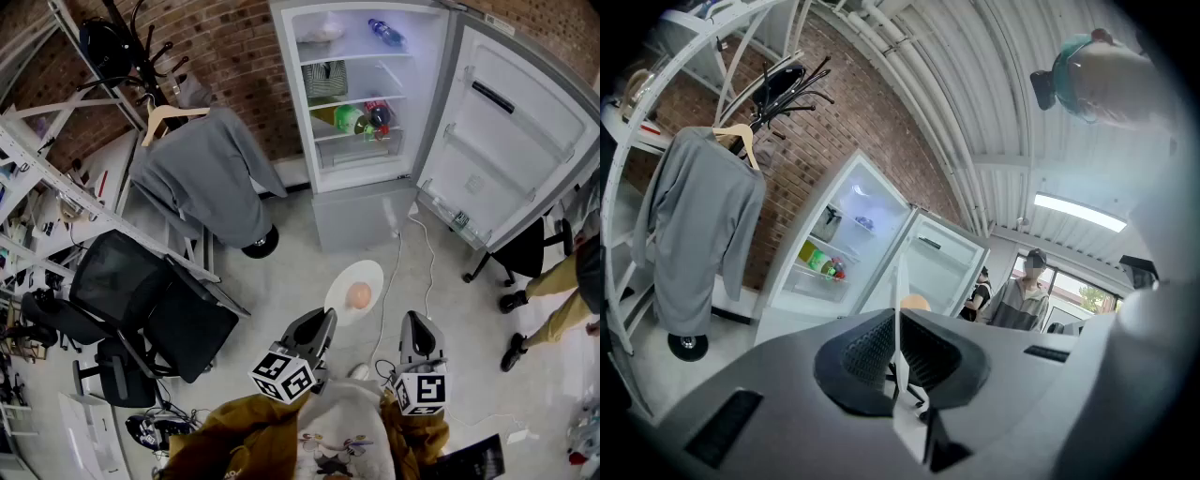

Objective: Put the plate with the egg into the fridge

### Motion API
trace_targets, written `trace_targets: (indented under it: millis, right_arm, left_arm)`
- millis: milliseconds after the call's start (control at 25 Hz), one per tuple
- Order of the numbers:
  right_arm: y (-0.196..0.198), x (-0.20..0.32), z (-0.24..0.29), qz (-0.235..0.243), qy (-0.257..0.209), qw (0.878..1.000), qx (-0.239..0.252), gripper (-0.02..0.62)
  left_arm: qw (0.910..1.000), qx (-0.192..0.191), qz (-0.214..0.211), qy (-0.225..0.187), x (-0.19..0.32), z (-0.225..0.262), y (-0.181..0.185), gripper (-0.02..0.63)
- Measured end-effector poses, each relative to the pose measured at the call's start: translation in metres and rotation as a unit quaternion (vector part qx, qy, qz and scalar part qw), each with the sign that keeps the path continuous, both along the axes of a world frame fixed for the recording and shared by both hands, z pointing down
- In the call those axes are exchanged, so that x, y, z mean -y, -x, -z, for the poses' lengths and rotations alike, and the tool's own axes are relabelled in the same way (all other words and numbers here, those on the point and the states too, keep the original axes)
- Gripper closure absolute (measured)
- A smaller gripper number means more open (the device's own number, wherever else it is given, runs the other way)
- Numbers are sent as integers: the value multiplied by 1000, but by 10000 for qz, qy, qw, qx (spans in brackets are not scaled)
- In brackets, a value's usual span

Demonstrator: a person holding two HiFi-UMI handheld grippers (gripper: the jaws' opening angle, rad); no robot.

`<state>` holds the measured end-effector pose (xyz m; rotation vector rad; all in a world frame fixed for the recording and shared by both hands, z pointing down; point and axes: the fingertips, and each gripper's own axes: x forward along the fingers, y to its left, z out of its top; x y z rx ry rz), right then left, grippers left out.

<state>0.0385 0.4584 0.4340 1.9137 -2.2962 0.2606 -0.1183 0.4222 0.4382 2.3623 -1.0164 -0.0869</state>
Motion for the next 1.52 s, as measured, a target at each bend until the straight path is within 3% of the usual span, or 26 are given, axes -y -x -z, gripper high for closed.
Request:
trace_targets:
  millis: [480,1000,1240,1520]
  right_arm:
    - [-4,-3,2,155,1,9995,291,589]
    - [-70,-21,-26,119,194,9990,373,589]
    - [-85,3,-34,46,198,9993,317,590]
    - [-89,71,-44,95,246,9997,11,591]
  left_arm:
    - [9999,76,53,-56,-2,4,-11,586]
    - [9985,98,533,87,-11,-5,-35,586]
    - [9984,64,568,35,25,-10,-45,586]
    - [9983,-120,566,92,106,-28,-49,586]
